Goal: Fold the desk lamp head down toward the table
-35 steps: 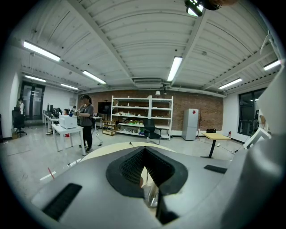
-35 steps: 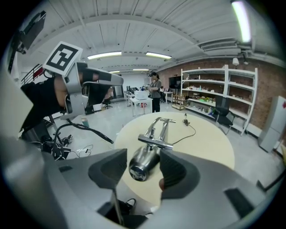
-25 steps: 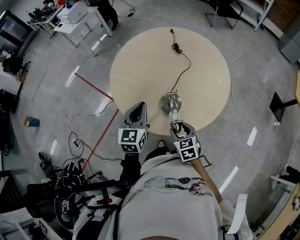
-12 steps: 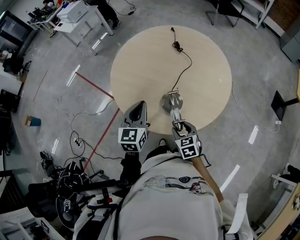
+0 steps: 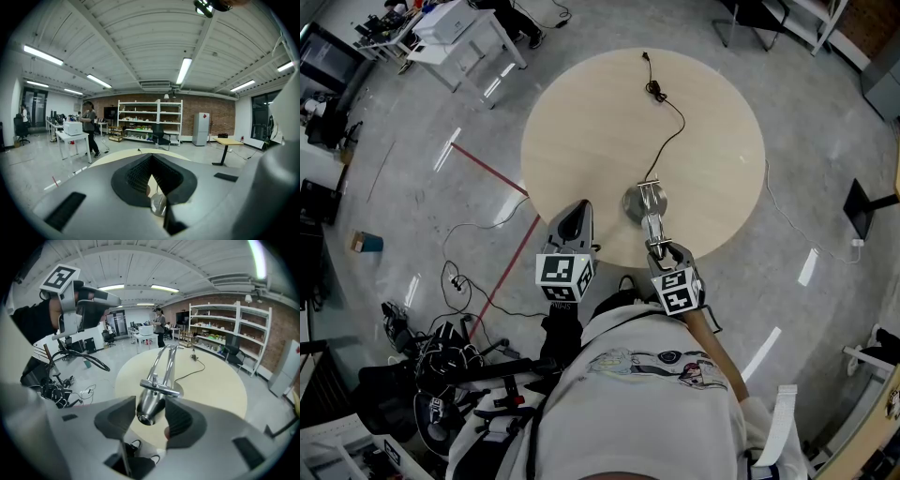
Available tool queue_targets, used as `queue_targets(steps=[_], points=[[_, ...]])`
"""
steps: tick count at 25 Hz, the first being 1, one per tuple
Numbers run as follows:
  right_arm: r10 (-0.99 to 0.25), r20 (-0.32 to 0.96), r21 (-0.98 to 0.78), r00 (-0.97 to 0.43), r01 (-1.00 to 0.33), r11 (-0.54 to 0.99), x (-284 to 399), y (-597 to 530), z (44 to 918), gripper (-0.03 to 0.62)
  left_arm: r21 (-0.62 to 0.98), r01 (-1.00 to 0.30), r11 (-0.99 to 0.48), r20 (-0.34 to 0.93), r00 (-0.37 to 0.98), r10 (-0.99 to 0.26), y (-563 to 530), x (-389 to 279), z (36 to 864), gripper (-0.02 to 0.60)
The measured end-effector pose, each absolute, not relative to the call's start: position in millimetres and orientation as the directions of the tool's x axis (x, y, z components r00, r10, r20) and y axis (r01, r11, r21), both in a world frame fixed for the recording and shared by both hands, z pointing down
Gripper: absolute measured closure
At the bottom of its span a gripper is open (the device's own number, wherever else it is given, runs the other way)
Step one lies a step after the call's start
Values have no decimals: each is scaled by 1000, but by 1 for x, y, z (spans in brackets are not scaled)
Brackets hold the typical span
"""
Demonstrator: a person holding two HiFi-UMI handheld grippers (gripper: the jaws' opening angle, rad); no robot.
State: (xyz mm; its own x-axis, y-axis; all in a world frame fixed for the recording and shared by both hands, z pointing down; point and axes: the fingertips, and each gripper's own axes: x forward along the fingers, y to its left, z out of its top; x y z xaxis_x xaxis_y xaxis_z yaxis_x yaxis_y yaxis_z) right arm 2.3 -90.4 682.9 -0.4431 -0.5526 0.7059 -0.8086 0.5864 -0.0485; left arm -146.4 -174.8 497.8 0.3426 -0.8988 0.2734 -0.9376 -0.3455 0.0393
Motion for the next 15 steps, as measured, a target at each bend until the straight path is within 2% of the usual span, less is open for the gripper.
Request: queue_targets(steps=[15], points=[[-540,729,-32,-421,-809,587,2,-94,703,396,35,-940,-341,278,336,-900,-177,-153,500,581]])
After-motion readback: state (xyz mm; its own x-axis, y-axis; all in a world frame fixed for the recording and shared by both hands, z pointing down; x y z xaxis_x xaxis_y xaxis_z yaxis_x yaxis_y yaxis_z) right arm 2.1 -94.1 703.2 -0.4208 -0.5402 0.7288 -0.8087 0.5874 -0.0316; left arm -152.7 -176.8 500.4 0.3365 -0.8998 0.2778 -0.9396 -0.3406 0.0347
